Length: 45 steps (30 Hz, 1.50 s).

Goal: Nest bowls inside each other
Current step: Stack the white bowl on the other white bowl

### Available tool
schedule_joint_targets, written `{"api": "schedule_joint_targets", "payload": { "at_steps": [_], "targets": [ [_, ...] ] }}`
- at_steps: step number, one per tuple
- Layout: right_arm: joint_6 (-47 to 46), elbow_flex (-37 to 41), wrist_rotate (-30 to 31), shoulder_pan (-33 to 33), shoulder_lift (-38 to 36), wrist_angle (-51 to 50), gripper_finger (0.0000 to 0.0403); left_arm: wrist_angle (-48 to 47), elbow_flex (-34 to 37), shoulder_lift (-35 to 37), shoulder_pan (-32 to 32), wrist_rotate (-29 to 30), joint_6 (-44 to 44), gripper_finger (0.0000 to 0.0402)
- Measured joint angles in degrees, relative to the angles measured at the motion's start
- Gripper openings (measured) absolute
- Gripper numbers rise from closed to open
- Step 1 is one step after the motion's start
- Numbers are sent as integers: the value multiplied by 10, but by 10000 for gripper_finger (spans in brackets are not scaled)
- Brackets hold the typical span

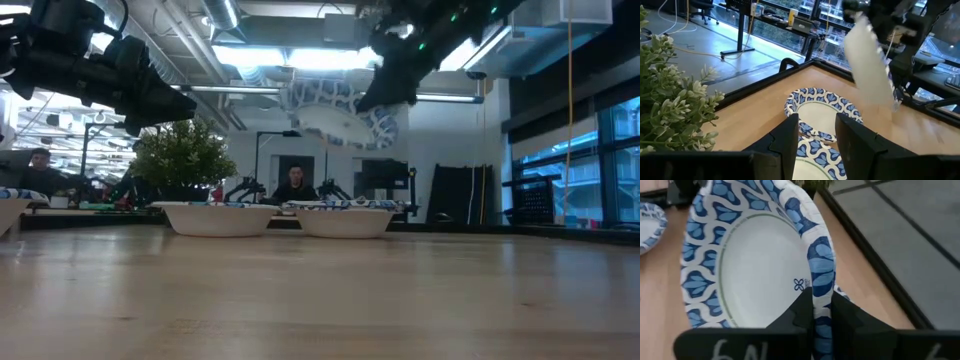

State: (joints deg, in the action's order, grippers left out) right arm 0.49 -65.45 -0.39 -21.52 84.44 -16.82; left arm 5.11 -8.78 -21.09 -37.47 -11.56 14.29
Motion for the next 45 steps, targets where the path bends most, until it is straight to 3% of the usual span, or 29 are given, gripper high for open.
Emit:
{"api": "schedule_joint_targets", "payload": {
  "at_steps": [10, 15, 22, 27, 32, 37, 42, 45],
  "targets": [
    [-61, -8, -14, -35, 91, -29, 44, -2, 0, 0, 0, 1, -9, 124],
    [-95, -76, -52, -56, 97, -106, 36, -2, 0, 0, 0, 1, -9, 124],
    [-81, -204, -58, -68, 96, -261, 20, -2, 0, 0, 0, 1, -9, 124],
    [-64, -225, -60, -75, 96, -327, 24, -2, 0, 0, 0, 2, -9, 124],
    [-66, -211, -173, -93, 97, -329, 25, -2, 0, 0, 0, 2, -9, 124],
    [-93, -210, -191, -111, 97, -323, 24, -2, 0, 0, 0, 2, -9, 124],
    [-120, -210, -251, -130, 114, -331, 17, -2, 0, 0, 0, 2, -9, 124],
    [-117, -210, -247, -132, 140, -332, 15, -2, 0, 0, 0, 1, -9, 124]
  ]
}}
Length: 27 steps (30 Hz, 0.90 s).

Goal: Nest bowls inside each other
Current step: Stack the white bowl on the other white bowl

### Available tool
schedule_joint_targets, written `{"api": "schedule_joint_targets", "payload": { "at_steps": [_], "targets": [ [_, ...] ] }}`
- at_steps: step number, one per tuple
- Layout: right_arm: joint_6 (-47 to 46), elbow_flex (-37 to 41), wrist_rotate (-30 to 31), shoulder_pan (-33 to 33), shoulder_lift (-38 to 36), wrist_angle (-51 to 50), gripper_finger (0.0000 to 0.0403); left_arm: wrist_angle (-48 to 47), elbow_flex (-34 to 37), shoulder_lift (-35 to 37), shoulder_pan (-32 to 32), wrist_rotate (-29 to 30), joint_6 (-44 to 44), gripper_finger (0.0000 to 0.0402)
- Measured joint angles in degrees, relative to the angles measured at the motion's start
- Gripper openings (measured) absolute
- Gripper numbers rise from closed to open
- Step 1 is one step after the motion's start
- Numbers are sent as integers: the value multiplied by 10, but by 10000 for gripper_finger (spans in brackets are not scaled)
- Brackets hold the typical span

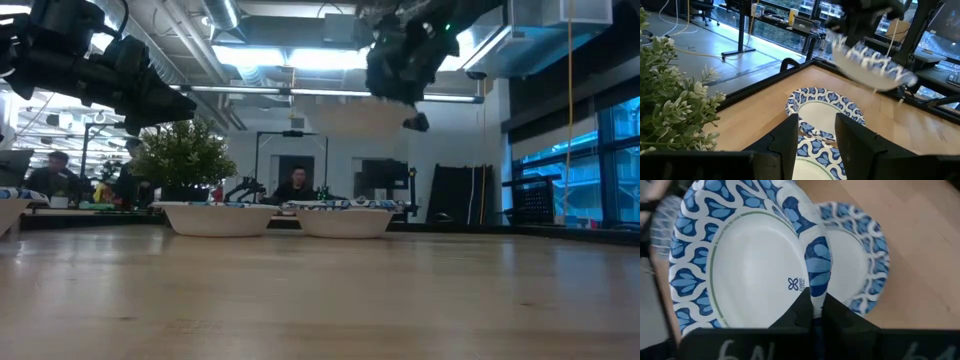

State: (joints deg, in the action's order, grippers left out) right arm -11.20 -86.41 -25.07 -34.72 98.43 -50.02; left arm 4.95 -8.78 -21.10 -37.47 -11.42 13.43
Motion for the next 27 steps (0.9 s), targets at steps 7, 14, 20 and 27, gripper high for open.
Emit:
{"api": "schedule_joint_targets", "payload": {
  "at_steps": [7, 14, 20, 27],
  "targets": [
    [25, 0, 20, -1, 58, 20, 15, 0, 0, 0, 0, 0, 0, 124],
    [55, 1, 25, -5, 94, 31, 14, 0, 0, 0, 0, 0, 1, 124],
    [59, 1, 34, -10, 100, 63, 14, -2, 0, 0, 0, 0, 1, 124],
    [64, 0, 37, -11, 112, 67, 14, -2, 0, 0, 0, 0, 1, 124]
  ]
}}
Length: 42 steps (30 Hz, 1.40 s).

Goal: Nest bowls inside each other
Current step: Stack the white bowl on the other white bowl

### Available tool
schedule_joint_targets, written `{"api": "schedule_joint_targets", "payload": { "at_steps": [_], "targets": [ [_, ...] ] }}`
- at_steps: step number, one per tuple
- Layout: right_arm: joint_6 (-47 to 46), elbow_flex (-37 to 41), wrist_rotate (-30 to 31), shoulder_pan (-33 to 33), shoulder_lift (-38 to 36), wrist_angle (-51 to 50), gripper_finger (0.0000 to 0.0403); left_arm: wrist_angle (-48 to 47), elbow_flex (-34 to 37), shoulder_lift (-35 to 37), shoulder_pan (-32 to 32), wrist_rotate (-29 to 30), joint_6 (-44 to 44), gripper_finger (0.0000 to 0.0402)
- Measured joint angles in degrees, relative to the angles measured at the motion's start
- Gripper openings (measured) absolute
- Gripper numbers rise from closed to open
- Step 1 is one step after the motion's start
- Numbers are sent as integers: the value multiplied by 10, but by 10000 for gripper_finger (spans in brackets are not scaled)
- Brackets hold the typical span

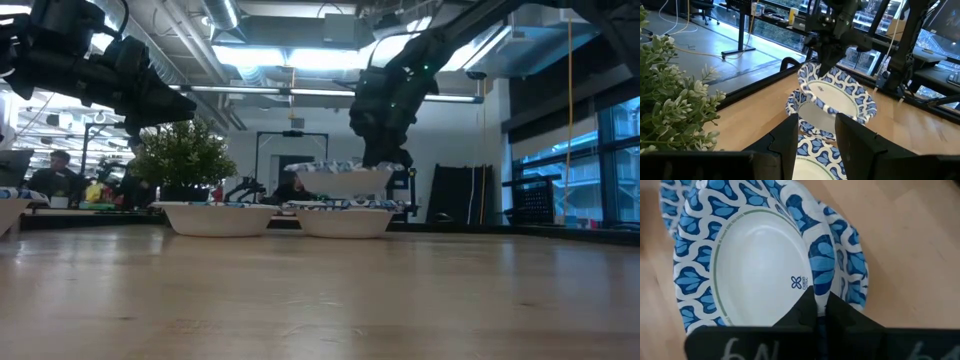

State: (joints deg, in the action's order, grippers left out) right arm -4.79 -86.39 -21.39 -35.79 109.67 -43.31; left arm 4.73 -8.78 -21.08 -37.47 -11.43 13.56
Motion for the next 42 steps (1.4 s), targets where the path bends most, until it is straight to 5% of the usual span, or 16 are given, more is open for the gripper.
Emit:
{"api": "schedule_joint_targets", "payload": {
  "at_steps": [20, 38, 42],
  "targets": [
    [14, 0, -2, 1, 20, 29, 16, -27, 0, 0, 0, 0, 0, 124],
    [23, 0, -1, 1, 20, 14, 78, -26, 0, 0, 0, 0, -2, 124],
    [24, 0, 37, 1, 20, 14, 91, -26, 0, 0, 0, 0, -2, 124]
  ]
}}
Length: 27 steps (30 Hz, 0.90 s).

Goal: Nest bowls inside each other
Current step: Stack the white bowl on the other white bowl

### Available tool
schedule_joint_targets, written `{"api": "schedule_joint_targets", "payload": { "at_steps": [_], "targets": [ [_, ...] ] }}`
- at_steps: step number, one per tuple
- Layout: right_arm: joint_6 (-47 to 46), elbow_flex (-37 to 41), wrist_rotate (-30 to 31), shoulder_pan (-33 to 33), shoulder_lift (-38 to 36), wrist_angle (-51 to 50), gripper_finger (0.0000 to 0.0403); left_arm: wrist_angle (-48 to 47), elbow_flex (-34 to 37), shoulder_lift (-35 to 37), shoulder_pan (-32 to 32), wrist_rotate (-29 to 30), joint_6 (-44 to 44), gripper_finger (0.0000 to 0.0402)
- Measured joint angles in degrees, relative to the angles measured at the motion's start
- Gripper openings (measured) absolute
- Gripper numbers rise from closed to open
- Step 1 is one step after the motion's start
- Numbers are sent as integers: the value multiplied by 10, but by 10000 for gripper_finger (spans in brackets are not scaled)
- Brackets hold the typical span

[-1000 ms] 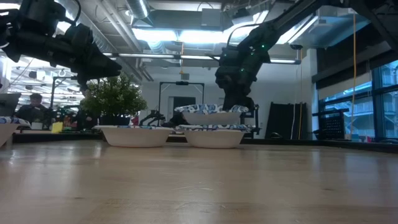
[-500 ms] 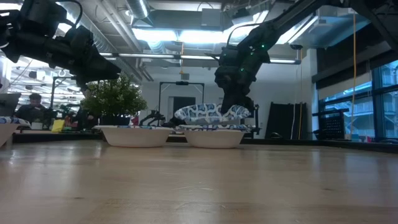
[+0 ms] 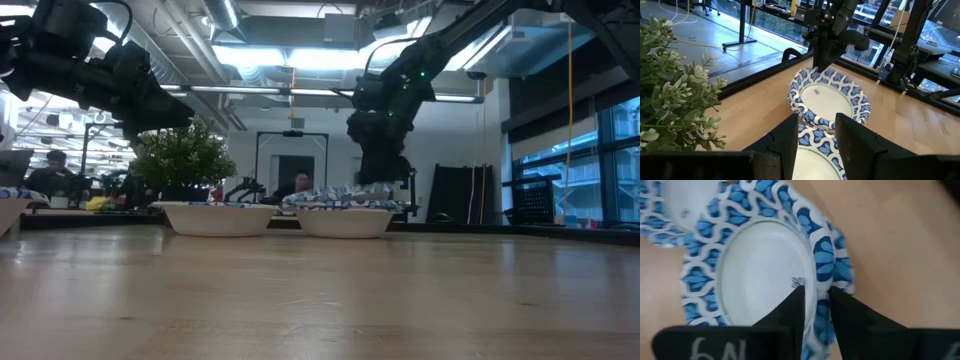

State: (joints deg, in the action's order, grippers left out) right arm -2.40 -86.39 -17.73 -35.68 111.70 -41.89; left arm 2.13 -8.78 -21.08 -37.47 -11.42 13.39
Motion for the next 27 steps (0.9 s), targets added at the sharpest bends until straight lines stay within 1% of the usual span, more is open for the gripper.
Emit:
{"api": "schedule_joint_targets", "payload": {
  "at_steps": [8, 11, 14, 17, 23, 27],
  "targets": [
    [14, 0, 7, 0, 0, -1, 133, 0, 0, 0, 0, 0, 0, 124],
    [21, 0, 4, 0, 0, 0, 140, 0, 0, 0, 0, 0, 0, 124],
    [47, 0, -11, 1, -6, 6, 141, 0, 0, 0, 0, 0, 0, 124],
    [52, 0, -17, 8, -29, 27, 142, 0, 0, 0, 0, 0, 0, 124],
    [29, 0, -35, 22, -97, 64, 142, 1, 0, 0, 0, 0, 0, 124],
    [55, 0, -48, 37, -141, 63, 142, 1, 0, 0, 0, 0, 0, 124]
  ]
}}
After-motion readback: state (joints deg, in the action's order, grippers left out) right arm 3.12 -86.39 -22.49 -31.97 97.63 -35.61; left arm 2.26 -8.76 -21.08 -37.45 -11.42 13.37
